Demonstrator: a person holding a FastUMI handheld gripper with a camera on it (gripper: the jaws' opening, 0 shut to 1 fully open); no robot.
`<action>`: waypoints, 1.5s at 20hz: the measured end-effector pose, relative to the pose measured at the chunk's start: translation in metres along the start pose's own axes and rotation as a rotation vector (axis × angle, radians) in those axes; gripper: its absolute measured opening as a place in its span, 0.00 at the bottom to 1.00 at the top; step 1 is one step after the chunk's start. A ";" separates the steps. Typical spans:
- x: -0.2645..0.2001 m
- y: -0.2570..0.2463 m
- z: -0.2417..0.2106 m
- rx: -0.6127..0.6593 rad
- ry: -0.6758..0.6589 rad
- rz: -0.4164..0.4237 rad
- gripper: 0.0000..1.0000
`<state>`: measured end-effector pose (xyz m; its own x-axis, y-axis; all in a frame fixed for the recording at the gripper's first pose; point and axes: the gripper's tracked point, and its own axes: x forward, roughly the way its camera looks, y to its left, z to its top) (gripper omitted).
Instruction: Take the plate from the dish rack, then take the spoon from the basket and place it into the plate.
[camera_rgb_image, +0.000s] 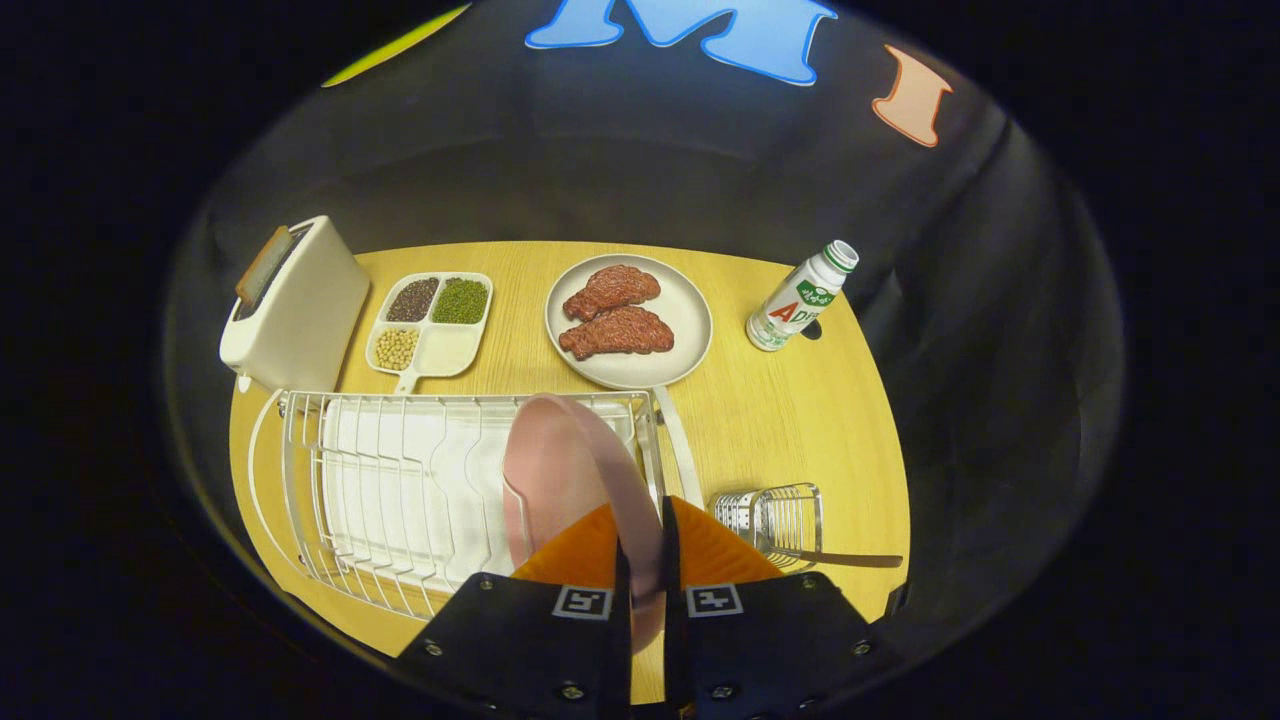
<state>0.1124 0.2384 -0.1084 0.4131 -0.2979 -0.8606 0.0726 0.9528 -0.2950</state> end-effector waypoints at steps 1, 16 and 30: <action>-0.005 0.001 0.001 -0.017 -0.001 -0.030 0.13; -0.078 -0.049 0.021 0.060 -0.105 0.005 0.13; -0.109 -0.099 -0.113 0.181 -0.057 0.319 0.12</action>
<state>-0.0426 0.1696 -0.0323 0.4902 0.0150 -0.8715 0.0892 0.9937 0.0673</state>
